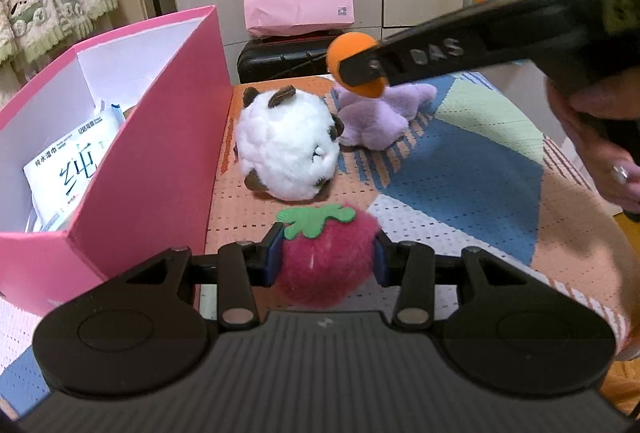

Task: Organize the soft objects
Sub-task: 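Grasp the red strawberry plush with the left gripper while the right grasps the orange sponge, then carry the strawberry plush and orange sponge over the pink box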

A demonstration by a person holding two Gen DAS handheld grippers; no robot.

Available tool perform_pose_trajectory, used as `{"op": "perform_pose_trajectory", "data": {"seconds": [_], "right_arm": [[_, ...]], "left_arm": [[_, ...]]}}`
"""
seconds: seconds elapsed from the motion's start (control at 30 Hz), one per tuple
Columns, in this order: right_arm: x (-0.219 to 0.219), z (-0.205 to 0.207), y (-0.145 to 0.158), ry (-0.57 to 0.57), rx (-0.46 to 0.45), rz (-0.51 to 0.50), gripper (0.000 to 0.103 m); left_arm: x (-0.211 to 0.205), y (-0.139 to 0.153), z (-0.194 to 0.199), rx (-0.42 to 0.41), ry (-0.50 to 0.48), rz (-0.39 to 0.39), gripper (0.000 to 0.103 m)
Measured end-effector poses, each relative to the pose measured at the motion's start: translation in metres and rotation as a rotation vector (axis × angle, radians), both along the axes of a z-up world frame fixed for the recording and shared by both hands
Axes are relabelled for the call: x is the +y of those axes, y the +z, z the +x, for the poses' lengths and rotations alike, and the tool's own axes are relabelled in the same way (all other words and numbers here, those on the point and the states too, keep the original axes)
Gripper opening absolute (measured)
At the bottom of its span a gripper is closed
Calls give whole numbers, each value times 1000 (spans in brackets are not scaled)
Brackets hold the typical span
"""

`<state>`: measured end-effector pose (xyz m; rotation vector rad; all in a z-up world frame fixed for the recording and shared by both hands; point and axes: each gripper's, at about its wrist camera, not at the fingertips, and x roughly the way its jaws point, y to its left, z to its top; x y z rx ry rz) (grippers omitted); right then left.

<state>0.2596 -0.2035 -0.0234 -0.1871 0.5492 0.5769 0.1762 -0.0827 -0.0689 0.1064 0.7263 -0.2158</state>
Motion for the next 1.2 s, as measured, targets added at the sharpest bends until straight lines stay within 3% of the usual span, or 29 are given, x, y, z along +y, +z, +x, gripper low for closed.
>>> {"op": "perform_pose_trajectory", "data": {"seconds": [0.3,0.73,0.97,1.2], "right_arm": [[-21,-42,-1,-74,22,42,39],[-43,-99,-24,-156,138,93,39],[-40,-129,-26,-160,184,107,39],[-20,-154,-14,-107,214,110,39]], "left_arm": [[3,3,-10,26,-19,-44,42],[15,16,-30,50,-65,-115,42],[27,23,-44,98,-139,-171,42],[45,44,-67,69,-197,-169,42]]}}
